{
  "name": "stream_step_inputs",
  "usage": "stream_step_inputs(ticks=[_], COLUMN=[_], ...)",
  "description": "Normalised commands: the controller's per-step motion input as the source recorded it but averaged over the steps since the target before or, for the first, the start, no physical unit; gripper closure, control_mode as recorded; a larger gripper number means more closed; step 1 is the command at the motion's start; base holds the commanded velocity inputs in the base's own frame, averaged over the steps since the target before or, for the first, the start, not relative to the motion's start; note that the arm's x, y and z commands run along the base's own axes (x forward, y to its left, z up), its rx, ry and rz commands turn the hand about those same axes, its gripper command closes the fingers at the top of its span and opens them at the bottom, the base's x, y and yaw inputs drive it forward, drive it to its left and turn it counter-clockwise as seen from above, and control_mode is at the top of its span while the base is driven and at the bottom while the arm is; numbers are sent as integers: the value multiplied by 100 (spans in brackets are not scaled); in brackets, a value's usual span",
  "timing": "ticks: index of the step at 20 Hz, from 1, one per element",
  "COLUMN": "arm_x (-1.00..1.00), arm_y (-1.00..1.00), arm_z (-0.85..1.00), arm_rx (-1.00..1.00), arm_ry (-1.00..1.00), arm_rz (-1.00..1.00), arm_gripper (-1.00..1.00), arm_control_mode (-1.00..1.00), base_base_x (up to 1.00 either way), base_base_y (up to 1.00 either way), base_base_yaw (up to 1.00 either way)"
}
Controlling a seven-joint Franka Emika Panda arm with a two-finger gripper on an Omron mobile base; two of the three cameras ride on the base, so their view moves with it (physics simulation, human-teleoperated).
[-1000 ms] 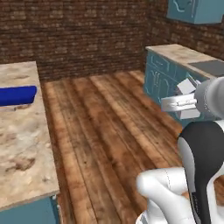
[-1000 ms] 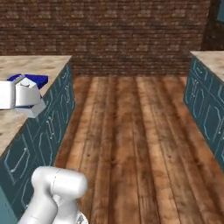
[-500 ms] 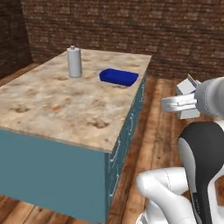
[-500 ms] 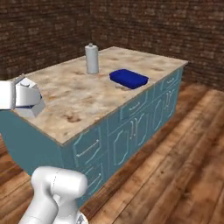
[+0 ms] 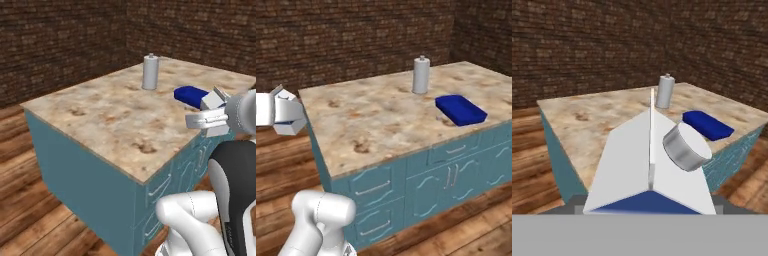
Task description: Take out the milk from the fridge and place it on the tray on the counter. Then take the sugar cube near the tray and place it in the tray.
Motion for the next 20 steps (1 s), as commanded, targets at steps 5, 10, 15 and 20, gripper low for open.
stream_step_inputs(ticks=[5,10,15,20], arm_x=[0,0,0,0], arm_y=[0,0,0,0], arm_z=[0,0,0,0], arm_rx=[0,0,0,0], arm_ry=[0,0,0,0], arm_rz=[0,0,0,0], arm_gripper=[100,100,100,100], arm_control_mode=[100,100,100,100], base_base_x=[20,9,8,14], base_base_y=[-100,-100,-100,-100], base_base_yaw=[42,42,41,33])
